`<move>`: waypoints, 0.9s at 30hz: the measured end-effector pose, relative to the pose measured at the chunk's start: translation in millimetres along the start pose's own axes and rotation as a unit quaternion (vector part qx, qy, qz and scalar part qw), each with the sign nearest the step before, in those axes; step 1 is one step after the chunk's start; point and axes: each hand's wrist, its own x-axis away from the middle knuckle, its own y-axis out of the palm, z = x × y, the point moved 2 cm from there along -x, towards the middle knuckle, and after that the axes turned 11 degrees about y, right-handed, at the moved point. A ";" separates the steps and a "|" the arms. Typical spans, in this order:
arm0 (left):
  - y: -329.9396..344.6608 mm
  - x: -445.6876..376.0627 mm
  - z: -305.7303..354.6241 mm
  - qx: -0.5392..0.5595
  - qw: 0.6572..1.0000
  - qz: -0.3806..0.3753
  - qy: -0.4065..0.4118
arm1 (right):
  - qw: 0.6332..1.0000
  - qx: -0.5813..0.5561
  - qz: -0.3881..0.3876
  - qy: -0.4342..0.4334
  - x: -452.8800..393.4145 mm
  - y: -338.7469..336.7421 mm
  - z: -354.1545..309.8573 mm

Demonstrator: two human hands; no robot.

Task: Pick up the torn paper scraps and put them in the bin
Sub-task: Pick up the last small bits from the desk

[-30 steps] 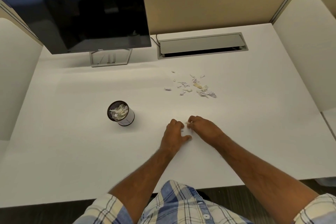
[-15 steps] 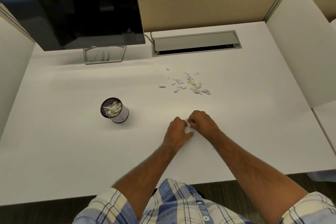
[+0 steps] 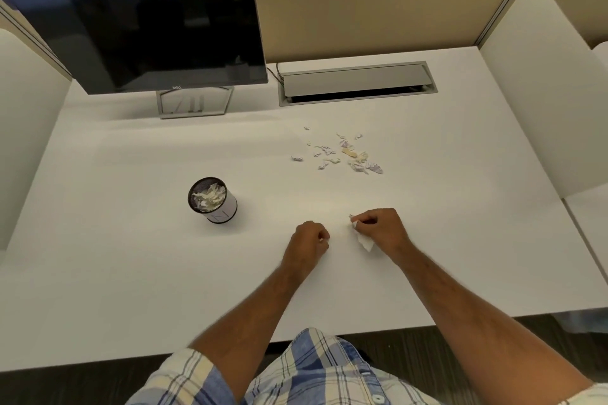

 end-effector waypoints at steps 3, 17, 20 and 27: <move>-26.1 13.6 -11.6 0.072 0.994 0.074 -0.045 | 0.995 -0.096 -0.016 0.008 8.3 0.4 -11.6; -201.9 43.1 -57.5 0.072 0.955 0.286 -0.023 | 0.968 -0.189 -0.145 -0.078 29.9 84.6 -127.5; -227.2 36.1 -74.4 0.038 0.959 0.281 -0.021 | 0.967 -0.183 -0.156 -0.090 32.3 109.3 -150.7; -247.8 40.5 -98.2 0.041 0.964 0.258 -0.044 | 0.972 -0.136 -0.161 -0.102 25.2 171.2 -193.0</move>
